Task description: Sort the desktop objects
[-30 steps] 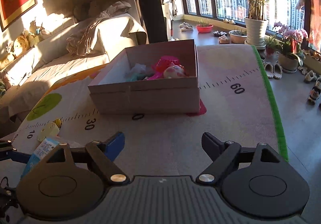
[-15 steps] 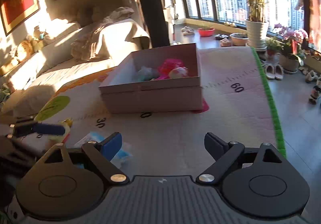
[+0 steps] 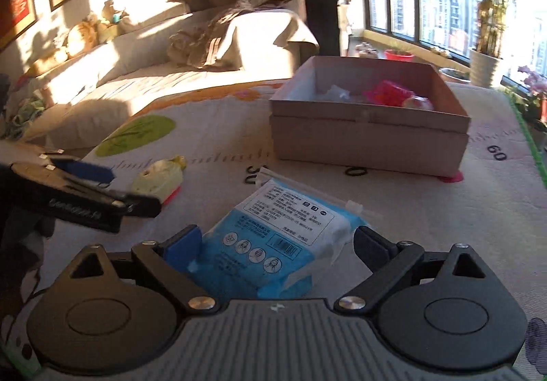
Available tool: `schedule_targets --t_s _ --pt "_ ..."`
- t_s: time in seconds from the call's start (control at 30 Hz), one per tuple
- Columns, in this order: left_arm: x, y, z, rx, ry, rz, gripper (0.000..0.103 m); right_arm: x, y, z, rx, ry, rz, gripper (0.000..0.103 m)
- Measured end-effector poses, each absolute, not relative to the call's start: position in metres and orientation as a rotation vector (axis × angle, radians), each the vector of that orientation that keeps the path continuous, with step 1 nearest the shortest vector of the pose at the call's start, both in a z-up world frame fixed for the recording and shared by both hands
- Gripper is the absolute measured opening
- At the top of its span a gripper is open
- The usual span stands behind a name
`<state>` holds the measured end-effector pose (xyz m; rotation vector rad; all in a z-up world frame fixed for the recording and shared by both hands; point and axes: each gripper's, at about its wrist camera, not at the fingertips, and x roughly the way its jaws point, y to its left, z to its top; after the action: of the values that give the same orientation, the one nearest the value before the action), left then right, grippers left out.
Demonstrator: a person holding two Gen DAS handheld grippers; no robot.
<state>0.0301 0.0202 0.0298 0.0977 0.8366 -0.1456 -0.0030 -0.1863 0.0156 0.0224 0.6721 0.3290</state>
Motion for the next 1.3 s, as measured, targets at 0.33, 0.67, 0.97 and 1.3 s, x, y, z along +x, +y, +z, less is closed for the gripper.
schedule_targets --t_s 0.33,0.67,0.97,1.3 --pt "0.048 -0.01 0.016 0.114 0.82 -0.153 0.068 0.011 -0.257 0.005 0.173 0.672 0.121 0.097" --pt "0.026 -0.024 0.029 0.194 0.751 -0.282 0.051 0.015 -0.248 -0.007 0.133 0.687 0.101 0.102" --pt "-0.018 -0.064 0.019 0.312 0.757 -0.477 0.062 0.015 -0.248 -0.007 0.143 0.688 0.109 0.103" --pt "-0.011 -0.046 0.016 0.386 0.727 -0.334 0.079 0.015 -0.247 -0.007 0.137 0.69 0.106 0.103"
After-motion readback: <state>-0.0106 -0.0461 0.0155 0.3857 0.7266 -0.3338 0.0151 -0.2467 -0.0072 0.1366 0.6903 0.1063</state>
